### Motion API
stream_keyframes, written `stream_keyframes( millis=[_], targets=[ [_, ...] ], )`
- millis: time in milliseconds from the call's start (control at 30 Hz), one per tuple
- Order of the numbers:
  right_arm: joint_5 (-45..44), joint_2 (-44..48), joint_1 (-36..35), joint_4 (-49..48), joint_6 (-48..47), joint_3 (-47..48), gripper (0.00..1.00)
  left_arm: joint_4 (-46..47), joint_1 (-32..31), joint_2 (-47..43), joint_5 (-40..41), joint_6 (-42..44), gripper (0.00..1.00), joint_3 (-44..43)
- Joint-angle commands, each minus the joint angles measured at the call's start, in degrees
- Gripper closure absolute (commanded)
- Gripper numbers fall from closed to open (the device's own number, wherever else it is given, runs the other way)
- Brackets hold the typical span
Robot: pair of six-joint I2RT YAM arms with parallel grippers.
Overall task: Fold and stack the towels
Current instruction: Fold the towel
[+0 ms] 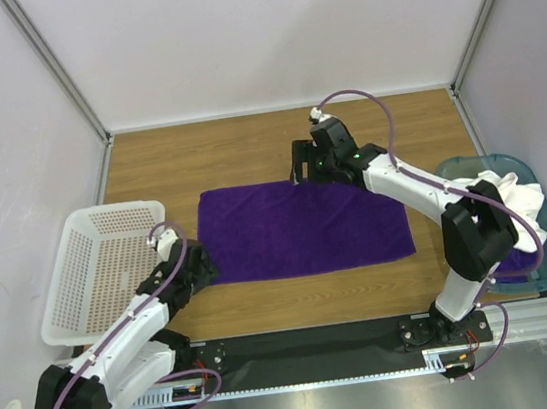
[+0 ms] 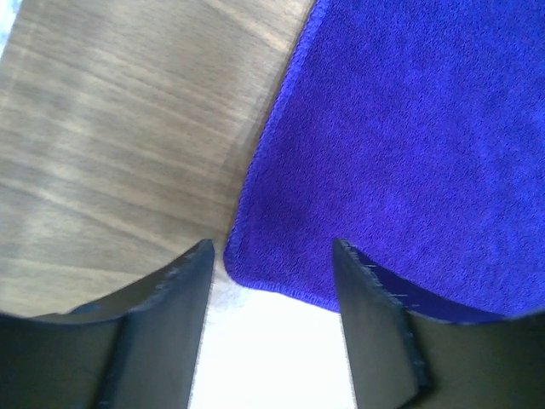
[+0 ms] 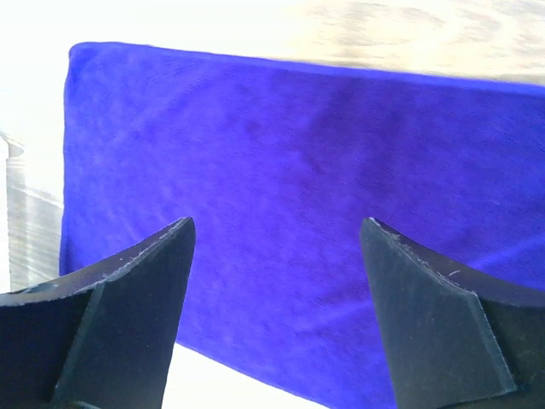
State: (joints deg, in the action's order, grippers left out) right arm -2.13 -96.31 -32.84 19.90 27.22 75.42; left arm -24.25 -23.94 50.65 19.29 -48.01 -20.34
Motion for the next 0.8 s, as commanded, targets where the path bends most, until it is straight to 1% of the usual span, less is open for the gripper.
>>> stream_keyframes(
  millis=[0, 100, 267, 400, 500, 533, 567, 600, 633, 767],
  targets=[
    [-0.77, -2.91, -2.05, -0.04, 0.55, 5.61, 0.16, 4.47, 1.27, 0.94, -2.24, 0.11, 0.39, 0.82],
    [-0.68, -4.67, -2.49, 0.05, 0.55, 7.46, 0.16, 4.56, 1.53, 1.03, -2.5, 0.11, 0.43, 1.26],
    [0.72, -6.43, -3.11, -0.3, 0.73, 9.66, 0.16, 4.13, 1.62, -0.55, -2.59, -0.15, 0.52, 2.14],
    [1.6, -9.85, -4.95, -1.27, 1.17, 14.66, 0.16, 3.42, 1.62, -2.66, -2.15, -0.94, 0.55, 3.11],
    [1.17, -15.64, -7.85, -1.1, 1.51, 21.07, 0.17, 2.54, 1.62, -3.63, -1.54, -1.73, 0.56, 3.46],
    [0.9, -18.97, -8.55, 0.04, 1.52, 25.26, 0.17, 2.11, 1.62, -3.63, -1.27, -2.17, 0.56, 3.46],
    [0.12, -20.74, -9.34, 0.66, 1.6, 27.31, 0.17, 1.58, 1.62, -3.46, -1.18, -2.35, 0.53, 3.46],
    [-0.33, -22.24, -10.74, 1.01, 1.61, 28.89, 0.17, 1.57, 1.62, -3.46, -1.1, -2.61, 0.43, 3.46],
    [-0.68, -24.86, -11.36, 1.1, 1.61, 31.87, 0.17, 1.4, 1.62, -3.2, -0.75, -2.7, 0.4, 3.38],
    [1.16, -29.79, -13.3, -0.38, 3.01, 36.8, 0.18, 0.52, 1.62, -2.84, 0.48, -3.58, 0.39, 3.02]
  ],
)
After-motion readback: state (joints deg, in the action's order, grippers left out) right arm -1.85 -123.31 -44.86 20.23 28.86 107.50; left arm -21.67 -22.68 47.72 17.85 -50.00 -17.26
